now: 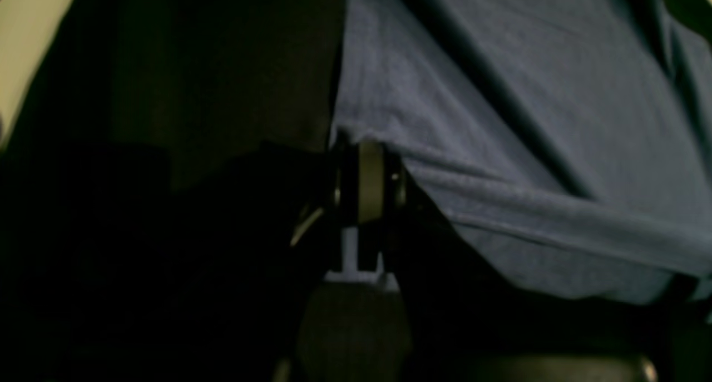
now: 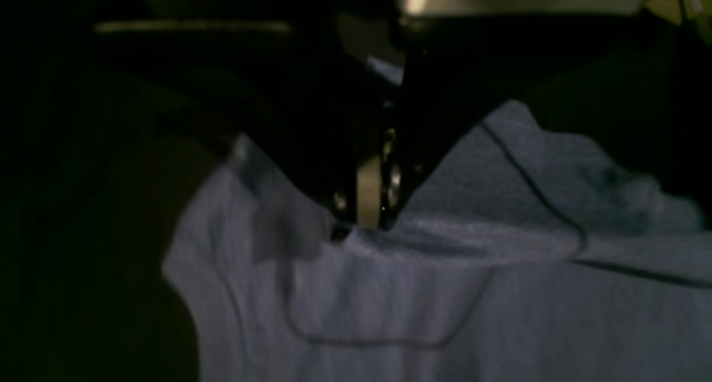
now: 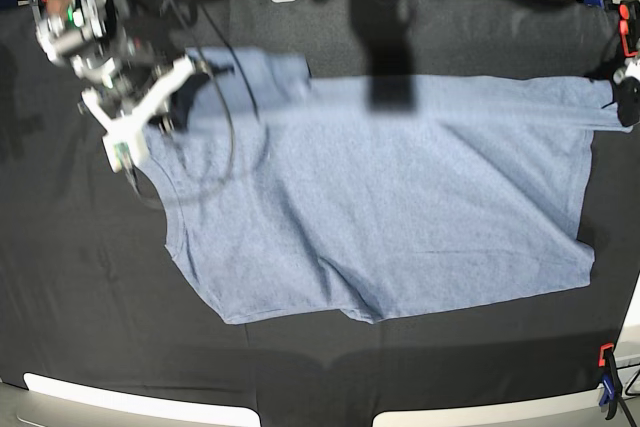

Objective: Layout the t-shirt on the table in an organized manner, then fold the t-shirt properly
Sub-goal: 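Grasp the shirt side edges with both grippers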

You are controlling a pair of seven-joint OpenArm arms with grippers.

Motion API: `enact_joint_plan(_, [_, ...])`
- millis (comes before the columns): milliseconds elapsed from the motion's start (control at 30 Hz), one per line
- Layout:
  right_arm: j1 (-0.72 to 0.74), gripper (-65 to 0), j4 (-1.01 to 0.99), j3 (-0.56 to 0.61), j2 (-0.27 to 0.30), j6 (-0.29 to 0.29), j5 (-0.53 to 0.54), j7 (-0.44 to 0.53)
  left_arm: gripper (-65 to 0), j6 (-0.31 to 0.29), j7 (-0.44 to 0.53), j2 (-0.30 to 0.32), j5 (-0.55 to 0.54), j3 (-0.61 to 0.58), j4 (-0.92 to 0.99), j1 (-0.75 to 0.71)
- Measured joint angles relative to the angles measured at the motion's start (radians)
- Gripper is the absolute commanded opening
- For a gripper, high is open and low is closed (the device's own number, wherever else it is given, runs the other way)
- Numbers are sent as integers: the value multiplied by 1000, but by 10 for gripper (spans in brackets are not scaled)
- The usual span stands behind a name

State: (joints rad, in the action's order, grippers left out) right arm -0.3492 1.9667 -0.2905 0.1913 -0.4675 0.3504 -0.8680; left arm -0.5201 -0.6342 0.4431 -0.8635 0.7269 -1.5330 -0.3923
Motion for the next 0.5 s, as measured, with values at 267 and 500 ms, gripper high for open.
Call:
enact_joint_plan(267, [209,-650,-246,129,0,7,-73,11,-650,-5,32,1,7,-108,183,136])
enact_joint_plan(500, [280,-650,-323,173,0,22,-150,23,-650,-5,89,-2,147,-200,238,216])
